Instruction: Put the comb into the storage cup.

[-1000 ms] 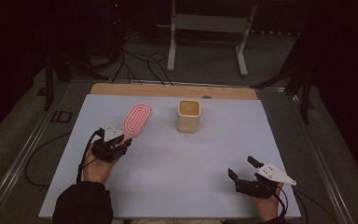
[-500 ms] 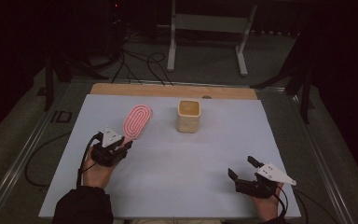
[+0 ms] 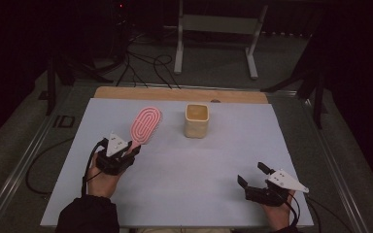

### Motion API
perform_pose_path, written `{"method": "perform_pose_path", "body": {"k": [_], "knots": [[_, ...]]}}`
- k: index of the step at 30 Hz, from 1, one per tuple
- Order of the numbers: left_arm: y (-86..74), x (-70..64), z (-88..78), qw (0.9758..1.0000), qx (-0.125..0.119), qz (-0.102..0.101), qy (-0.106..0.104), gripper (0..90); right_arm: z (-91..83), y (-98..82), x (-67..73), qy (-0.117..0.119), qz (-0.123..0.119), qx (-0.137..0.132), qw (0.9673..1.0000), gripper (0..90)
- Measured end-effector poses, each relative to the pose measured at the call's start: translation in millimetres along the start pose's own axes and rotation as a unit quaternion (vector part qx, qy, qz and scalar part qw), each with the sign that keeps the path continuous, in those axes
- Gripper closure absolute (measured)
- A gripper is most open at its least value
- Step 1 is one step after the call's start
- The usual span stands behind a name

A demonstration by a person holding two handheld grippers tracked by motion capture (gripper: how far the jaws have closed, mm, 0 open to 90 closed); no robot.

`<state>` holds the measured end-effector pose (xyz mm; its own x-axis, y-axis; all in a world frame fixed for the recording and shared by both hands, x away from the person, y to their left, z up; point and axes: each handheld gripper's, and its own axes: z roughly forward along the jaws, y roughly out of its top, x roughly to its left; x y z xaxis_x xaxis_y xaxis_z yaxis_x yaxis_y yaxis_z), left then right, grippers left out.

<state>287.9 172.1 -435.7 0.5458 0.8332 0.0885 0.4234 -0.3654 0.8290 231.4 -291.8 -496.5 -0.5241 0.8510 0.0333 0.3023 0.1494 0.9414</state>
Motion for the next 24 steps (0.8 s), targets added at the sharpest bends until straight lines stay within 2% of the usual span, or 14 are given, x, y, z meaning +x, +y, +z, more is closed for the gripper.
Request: {"method": "perform_pose_path", "body": {"k": [7, 13, 18, 23, 24], "knots": [[4.9, -4.3, -5.4, 0.9999, -0.014, 0.003, -0.003, 69.9, 0.7, 0.2, 1.7, 0.001, -0.001, 0.001, 1.0, 8.2], [7.6, -9.2, -6.0, 0.9998, -0.016, 0.014, -0.001, 69.9, 1.3, 0.6, 2.5, 0.003, 0.001, 0.0, 1.0, 8.2], [10.7, -16.8, -1.5, 0.9993, -0.021, 0.031, -0.009, 69.9, 3.9, 2.0, 2.1, 0.02, 0.014, 0.002, 0.9997, 8.2], [12.4, -20.5, 0.3, 0.9989, -0.025, 0.037, -0.012, 69.9, 4.8, 5.2, 3.4, 0.028, 0.017, 0.003, 0.9995, 8.2], [12.8, -22.1, 0.3, 0.9988, -0.028, 0.039, -0.013, 69.9, 5.5, 8.0, 4.3, 0.036, 0.025, 0.002, 0.999, 8.2]]}}
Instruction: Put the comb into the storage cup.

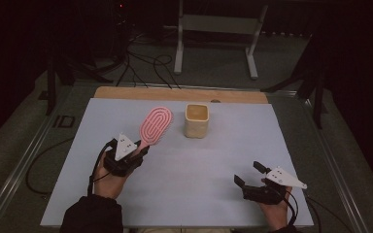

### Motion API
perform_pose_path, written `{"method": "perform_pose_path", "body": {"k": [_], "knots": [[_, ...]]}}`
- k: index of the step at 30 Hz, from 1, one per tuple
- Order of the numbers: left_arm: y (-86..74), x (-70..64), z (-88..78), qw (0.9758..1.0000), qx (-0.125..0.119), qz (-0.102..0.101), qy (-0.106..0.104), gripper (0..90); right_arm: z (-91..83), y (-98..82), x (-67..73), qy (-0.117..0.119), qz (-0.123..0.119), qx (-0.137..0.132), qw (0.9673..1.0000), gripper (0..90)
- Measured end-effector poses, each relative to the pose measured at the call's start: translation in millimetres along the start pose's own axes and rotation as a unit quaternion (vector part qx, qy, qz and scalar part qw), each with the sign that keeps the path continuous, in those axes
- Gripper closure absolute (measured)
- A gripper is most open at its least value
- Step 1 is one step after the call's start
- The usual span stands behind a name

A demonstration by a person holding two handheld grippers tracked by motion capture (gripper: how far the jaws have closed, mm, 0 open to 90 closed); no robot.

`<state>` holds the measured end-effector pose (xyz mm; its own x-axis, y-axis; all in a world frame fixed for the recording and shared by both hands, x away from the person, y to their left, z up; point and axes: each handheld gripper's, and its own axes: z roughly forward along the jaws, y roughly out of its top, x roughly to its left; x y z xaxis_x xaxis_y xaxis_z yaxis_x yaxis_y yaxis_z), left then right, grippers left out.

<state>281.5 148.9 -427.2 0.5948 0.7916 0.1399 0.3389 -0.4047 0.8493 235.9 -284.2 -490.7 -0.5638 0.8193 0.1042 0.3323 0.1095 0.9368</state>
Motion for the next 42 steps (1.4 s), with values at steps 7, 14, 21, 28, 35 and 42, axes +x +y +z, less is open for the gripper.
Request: {"method": "perform_pose_path", "body": {"k": [7, 14, 21, 28, 35, 42], "knots": [[0.2, -3.8, 1.2, 1.0, -0.008, 0.004, -0.002, 69.9, 6.6, 16.6, 4.4, 0.02, 0.007, -0.005, 0.9998, 8.2], [-0.2, -8.4, 4.2, 0.9999, -0.012, 0.009, -0.007, 69.9, 21.3, 33.4, 11.6, 0.039, 0.0, 0.011, 0.9992, 8.1], [-0.3, -13.7, 6.7, 0.9997, -0.015, 0.016, -0.011, 69.9, 34.0, 48.7, 20.8, 0.056, -0.005, 0.023, 0.9981, 8.1], [-0.2, -17.8, 8.9, 0.9994, -0.017, 0.024, -0.016, 69.9, 44.4, 64.5, 29.3, 0.075, -0.011, 0.029, 0.9967, 8.1], [-0.2, -21.4, 9.9, 0.9993, -0.018, 0.029, -0.017, 69.9, 53.3, 76.3, 34.5, 0.092, -0.015, 0.033, 0.9951, 8.1], [0.0, -25.7, 9.0, 0.9991, -0.024, 0.032, -0.017, 69.9, 63.3, 89.1, 44.0, 0.115, -0.015, 0.037, 0.9926, 8.1]]}}
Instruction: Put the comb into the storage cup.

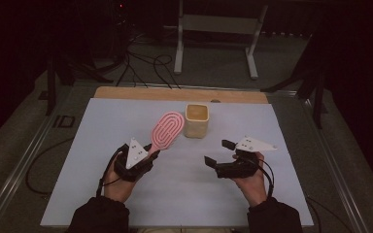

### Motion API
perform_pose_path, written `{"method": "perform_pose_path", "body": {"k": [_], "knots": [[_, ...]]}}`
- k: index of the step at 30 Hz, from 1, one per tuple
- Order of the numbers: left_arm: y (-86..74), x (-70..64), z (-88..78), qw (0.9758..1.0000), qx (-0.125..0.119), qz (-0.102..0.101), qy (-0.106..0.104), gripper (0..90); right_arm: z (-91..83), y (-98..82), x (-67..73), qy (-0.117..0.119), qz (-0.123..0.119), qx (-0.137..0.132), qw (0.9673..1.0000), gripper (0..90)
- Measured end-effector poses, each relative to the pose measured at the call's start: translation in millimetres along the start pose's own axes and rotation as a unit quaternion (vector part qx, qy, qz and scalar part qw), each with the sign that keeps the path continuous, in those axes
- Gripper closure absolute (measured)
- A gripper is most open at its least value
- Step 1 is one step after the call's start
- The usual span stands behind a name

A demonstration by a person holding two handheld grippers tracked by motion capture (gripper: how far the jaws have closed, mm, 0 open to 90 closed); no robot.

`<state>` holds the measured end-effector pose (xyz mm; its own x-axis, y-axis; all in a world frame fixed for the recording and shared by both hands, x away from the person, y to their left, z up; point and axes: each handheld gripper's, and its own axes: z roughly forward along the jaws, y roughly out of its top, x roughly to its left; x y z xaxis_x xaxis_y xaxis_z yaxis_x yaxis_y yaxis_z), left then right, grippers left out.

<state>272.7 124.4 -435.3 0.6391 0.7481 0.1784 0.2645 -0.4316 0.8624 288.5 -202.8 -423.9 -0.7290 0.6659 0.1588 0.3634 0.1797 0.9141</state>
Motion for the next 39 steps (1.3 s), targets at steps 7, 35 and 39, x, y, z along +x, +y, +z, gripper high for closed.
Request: {"method": "perform_pose_path", "body": {"k": [7, 35, 39], "knots": [[1.1, -6.1, 1.6, 0.9999, 0.004, 0.012, -0.003, 69.9, 11.9, 13.4, 9.5, 0.019, -0.009, 0.006, 0.9998, 8.1], [4.5, -16.4, 0.2, 0.9996, -0.014, 0.014, -0.018, 69.9, 47.7, 46.3, 23.5, 0.071, 0.031, 0.017, 0.9968, 8.2], [4.6, -18.6, 1.2, 0.9996, -0.012, 0.019, -0.019, 69.9, 52.7, 50.6, 26.2, 0.075, 0.036, 0.019, 0.9963, 8.2]]}}
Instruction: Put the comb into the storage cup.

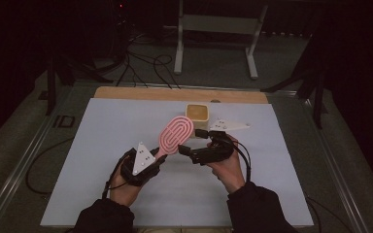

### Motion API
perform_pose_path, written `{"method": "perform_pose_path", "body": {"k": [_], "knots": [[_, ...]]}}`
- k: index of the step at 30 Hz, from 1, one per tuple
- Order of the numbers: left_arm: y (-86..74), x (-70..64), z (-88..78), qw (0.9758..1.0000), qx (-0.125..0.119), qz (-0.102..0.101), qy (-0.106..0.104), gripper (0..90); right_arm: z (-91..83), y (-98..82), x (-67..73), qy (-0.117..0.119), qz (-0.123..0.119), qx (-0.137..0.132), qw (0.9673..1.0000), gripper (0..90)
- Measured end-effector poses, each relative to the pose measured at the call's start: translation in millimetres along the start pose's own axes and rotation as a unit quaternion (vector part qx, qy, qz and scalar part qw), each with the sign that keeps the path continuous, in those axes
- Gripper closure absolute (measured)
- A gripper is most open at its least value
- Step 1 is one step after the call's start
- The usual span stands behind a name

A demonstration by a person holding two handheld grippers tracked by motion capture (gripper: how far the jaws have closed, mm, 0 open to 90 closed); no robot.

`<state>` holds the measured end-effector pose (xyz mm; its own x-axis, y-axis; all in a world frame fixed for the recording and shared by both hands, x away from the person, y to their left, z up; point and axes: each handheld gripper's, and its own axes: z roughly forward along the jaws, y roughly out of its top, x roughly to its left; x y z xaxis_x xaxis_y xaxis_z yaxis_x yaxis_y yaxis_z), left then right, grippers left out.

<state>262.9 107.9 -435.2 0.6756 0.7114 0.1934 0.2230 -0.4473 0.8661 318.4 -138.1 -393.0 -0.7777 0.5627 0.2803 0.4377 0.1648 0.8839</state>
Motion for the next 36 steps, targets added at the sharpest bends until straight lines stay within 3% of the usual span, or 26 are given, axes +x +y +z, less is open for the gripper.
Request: {"method": "perform_pose_path", "body": {"k": [12, 15, 19, 36], "knots": [[0.9, -4.5, 0.5, 0.9999, -0.008, 0.008, -0.001, 69.9, 13.3, 8.9, 0.2, 0.025, 0.029, 0.013, 0.9992, 20.6], [0.7, -5.1, 0.5, 0.9999, -0.011, 0.008, -0.002, 69.9, 16.4, 10.5, -0.3, 0.032, 0.037, 0.011, 0.9987, 33.6], [0.4, -5.1, 0.6, 0.9999, -0.014, 0.006, -0.004, 69.9, 18.2, 11.4, -0.7, 0.044, 0.047, 0.012, 0.9979, 41.4], [1.4, -9.4, -0.6, 0.9995, -0.025, 0.015, 0.012, 69.8, 22.5, 14.5, -0.6, 0.039, 0.061, 0.023, 0.9971, 47.0]]}}
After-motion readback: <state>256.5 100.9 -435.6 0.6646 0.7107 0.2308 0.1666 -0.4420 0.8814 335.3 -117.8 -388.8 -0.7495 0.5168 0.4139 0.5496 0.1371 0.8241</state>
